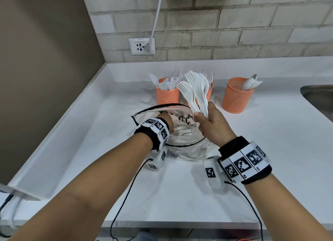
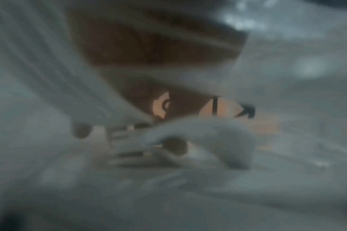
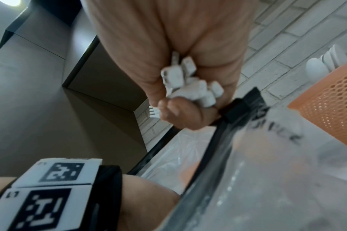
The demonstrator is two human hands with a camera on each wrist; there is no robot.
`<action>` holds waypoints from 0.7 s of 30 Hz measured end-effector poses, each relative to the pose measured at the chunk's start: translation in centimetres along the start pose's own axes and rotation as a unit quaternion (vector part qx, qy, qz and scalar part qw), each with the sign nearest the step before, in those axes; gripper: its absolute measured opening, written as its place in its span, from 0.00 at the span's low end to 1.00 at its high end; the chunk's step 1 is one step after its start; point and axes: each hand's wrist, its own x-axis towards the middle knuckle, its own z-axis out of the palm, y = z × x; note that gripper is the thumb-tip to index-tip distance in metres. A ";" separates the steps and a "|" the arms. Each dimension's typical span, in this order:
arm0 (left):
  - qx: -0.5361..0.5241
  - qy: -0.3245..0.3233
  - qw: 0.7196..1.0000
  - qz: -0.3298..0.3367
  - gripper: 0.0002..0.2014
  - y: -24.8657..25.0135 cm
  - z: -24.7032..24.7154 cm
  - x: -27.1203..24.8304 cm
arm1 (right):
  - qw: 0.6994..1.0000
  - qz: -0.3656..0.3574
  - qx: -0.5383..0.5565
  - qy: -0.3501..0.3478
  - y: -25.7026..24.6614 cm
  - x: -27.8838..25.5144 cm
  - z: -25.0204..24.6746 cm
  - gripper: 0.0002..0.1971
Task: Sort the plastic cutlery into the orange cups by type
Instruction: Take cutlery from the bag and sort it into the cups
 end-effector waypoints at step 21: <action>0.006 0.077 0.992 0.099 0.15 -4.5 -6.2 -6.7 | 0.995 -0.042 -0.095 0.004 -1.7 -0.4 0.4 0.20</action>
